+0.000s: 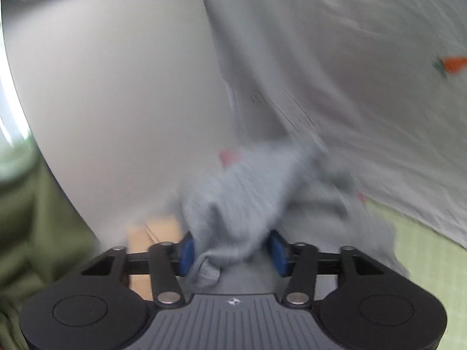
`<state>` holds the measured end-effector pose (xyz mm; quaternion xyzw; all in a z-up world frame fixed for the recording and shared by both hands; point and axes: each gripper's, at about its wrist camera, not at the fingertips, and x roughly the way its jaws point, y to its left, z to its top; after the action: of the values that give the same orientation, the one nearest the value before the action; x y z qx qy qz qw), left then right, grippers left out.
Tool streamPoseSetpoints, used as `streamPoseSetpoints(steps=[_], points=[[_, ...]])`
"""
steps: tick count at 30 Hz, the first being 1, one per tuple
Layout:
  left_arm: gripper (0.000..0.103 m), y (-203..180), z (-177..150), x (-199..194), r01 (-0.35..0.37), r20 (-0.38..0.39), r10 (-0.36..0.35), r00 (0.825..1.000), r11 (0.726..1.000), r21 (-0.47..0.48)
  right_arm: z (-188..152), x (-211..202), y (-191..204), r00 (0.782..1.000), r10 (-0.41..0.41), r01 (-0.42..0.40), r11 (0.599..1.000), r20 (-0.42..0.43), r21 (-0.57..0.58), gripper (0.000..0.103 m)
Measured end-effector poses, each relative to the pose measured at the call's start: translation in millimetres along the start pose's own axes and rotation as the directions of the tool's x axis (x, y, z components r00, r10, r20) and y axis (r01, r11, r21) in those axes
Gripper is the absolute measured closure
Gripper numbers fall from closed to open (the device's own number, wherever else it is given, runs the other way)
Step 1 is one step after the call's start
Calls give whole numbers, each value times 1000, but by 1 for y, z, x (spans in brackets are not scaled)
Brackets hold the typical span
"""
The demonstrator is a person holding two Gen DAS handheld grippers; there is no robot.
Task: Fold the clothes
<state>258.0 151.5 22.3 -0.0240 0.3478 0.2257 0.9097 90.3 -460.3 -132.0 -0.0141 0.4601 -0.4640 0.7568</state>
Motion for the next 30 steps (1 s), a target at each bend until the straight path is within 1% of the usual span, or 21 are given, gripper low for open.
streamPoseSetpoints(steps=[1, 3, 4, 6, 10, 14, 17, 20, 22, 26, 28, 30], points=[[20, -3, -6, -8, 4, 12, -5, 1000, 1000, 7, 0, -1, -2, 1000, 8, -8, 1000, -2, 6, 37], [19, -13, -15, -23, 17, 34, -18, 999, 1000, 20, -1, -3, -3, 1000, 16, -16, 1000, -1, 11, 37], [18, -12, -15, -27, 29, 41, -30, 999, 999, 22, -1, -3, -4, 1000, 20, -20, 1000, -1, 13, 36], [14, -16, -22, -41, 47, 46, -48, 998, 999, 21, -2, -5, -6, 1000, 29, -29, 999, -1, 20, 35], [14, -25, -18, -52, 83, 60, -85, 995, 996, 30, -3, -12, -16, 997, 75, -76, 996, 19, 37, 31], [12, -37, -32, -85, 111, 73, -114, 991, 993, 45, -12, -20, -34, 988, 142, -145, 988, 53, 53, 25], [10, -52, -54, -109, 151, 52, -154, 987, 987, 63, -20, -26, -50, 977, 198, -204, 976, 74, 74, 20], [10, -76, -87, -129, 206, -13, -206, 979, 975, 87, -26, -29, -66, 962, 262, -267, 962, 84, 62, 20], [10, -94, -109, -137, 252, -73, -246, 966, 963, 94, -29, -29, -75, 951, 296, -301, 952, 90, 51, 20], [10, -135, -151, -150, 358, -189, -336, 923, 928, 99, -32, -22, -91, 931, 355, -359, 932, 78, 43, 19], [10, -157, -169, -155, 400, -231, -368, 901, 910, 111, -30, -15, -99, 923, 377, -381, 923, 75, 49, 19], [10, -178, -181, -157, 427, -262, -386, 885, 896, 123, -28, -8, -106, 914, 397, -402, 914, 79, 54, 19]])
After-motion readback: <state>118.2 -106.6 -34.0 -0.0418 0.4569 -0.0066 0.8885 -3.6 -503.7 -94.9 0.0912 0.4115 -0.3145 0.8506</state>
